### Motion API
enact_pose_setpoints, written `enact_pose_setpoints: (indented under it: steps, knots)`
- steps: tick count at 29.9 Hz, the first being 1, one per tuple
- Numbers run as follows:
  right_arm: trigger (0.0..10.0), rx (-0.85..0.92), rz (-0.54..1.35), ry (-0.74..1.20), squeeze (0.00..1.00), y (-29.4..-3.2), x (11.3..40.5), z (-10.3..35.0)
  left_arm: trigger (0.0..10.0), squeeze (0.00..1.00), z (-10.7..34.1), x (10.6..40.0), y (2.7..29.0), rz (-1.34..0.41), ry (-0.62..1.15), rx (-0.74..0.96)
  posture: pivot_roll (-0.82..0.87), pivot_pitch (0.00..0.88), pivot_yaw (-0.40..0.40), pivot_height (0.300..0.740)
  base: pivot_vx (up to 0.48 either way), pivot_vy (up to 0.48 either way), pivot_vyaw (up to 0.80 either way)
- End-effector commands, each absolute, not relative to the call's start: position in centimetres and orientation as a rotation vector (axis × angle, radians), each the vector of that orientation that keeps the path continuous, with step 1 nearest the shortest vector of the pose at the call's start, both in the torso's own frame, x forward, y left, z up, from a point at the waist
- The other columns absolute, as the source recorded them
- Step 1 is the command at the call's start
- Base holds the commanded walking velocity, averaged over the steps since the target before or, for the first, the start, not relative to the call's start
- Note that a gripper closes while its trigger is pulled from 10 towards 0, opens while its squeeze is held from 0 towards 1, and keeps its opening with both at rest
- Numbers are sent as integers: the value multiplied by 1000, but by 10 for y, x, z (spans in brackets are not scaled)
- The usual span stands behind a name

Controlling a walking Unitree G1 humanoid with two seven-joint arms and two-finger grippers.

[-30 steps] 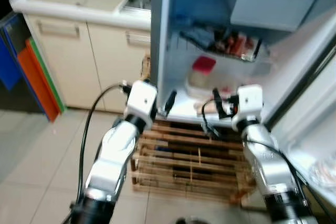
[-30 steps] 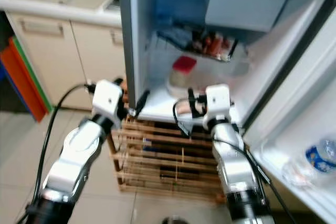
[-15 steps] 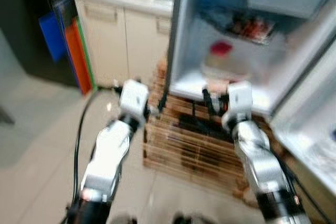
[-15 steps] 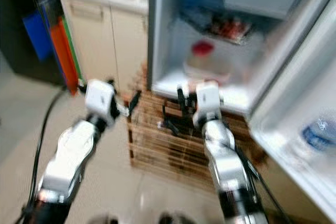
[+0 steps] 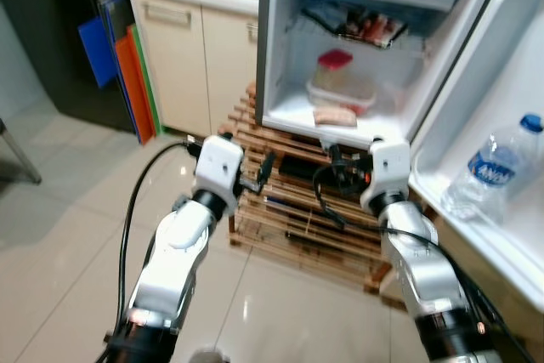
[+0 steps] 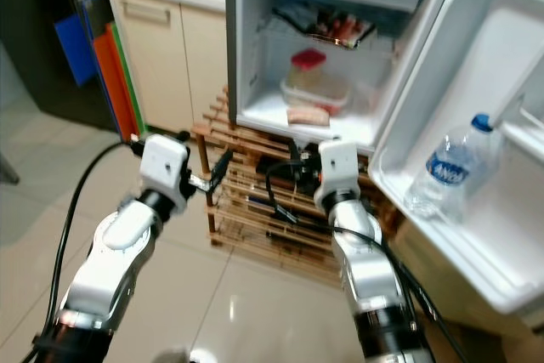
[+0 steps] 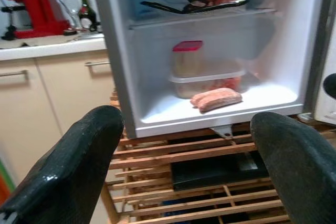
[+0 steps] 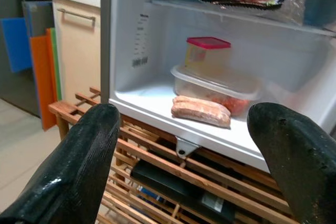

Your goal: Restocking fridge

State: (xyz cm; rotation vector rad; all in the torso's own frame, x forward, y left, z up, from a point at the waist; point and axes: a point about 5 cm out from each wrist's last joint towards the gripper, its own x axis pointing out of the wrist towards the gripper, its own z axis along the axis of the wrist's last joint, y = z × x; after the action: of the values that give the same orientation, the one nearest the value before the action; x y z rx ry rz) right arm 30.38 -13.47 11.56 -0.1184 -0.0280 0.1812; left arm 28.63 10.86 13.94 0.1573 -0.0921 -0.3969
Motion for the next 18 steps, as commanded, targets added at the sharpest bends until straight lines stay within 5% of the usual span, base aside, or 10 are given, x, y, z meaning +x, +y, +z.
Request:
enact_pose_setpoints:
  steps: [1, 12, 18]
  knots:
    - [10000, -125, 179, -44, 0, -135, 306, 120, 10000, 0, 144, 286, 106, -423, -105, 143, 27, 0, -65, 740, 0, 0, 0]
    - [10000, -121, 173, -47, 0, -135, 308, 121, 10000, 0, 145, 288, 106, -449, -116, 149, 21, 0, -66, 740, 379, 0, 0]
    - [10000, -106, 165, -36, 0, -138, 307, 119, 10000, 0, 145, 291, 109, -432, -106, 126, 17, 0, -66, 740, 362, 311, 0]
